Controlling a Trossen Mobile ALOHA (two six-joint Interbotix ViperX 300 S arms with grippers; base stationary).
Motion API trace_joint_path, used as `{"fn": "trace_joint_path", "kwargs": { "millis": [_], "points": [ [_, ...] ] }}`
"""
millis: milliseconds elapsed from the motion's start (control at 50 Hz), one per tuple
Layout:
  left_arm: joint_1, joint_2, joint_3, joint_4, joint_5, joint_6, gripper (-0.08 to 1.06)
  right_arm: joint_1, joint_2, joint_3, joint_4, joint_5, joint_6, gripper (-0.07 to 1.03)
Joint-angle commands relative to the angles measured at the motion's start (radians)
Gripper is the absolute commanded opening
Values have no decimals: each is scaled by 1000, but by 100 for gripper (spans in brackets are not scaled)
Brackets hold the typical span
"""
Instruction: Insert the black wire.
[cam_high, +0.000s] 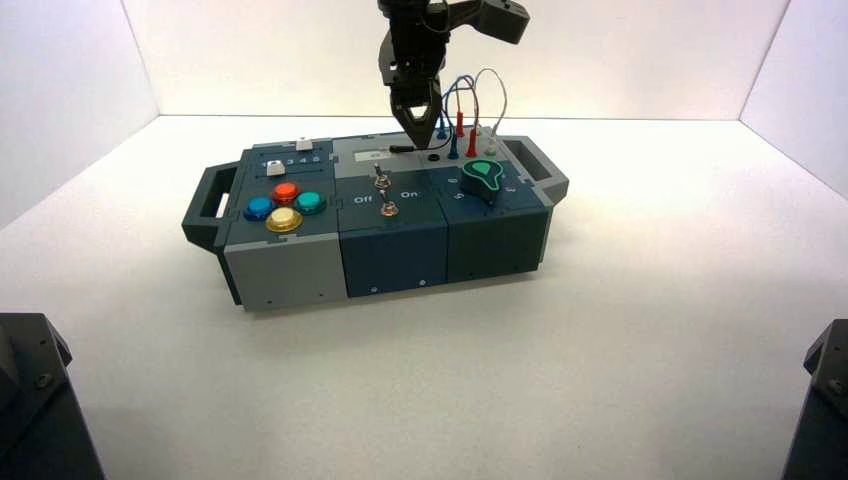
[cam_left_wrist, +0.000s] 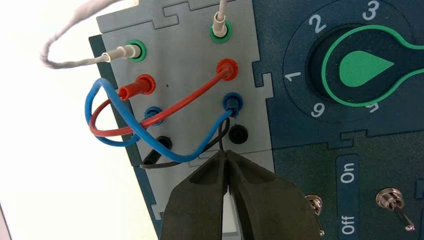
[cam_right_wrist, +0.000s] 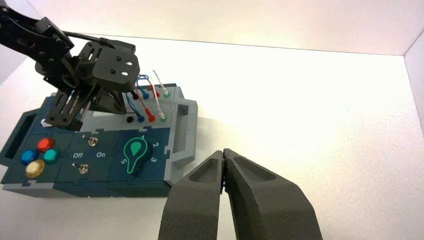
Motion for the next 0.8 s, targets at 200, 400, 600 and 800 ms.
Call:
{"fn": "trace_joint_path", "kwargs": {
  "millis": [200, 400, 600, 800],
  "points": [
    [9, -51, -18, 6, 29, 2, -3, -2, 6, -28, 2, -8, 2, -2],
    [21, -72, -18, 8, 29, 3, 3, 0, 8, -28, 2, -6, 2, -2],
    [26, -80, -17, 18, 26, 5, 10, -2, 6, -28, 2, -6, 2, -2],
    [25, -78, -14, 20, 26, 8, 16, -2, 6, -28, 2, -8, 2, -2]
  ]
}}
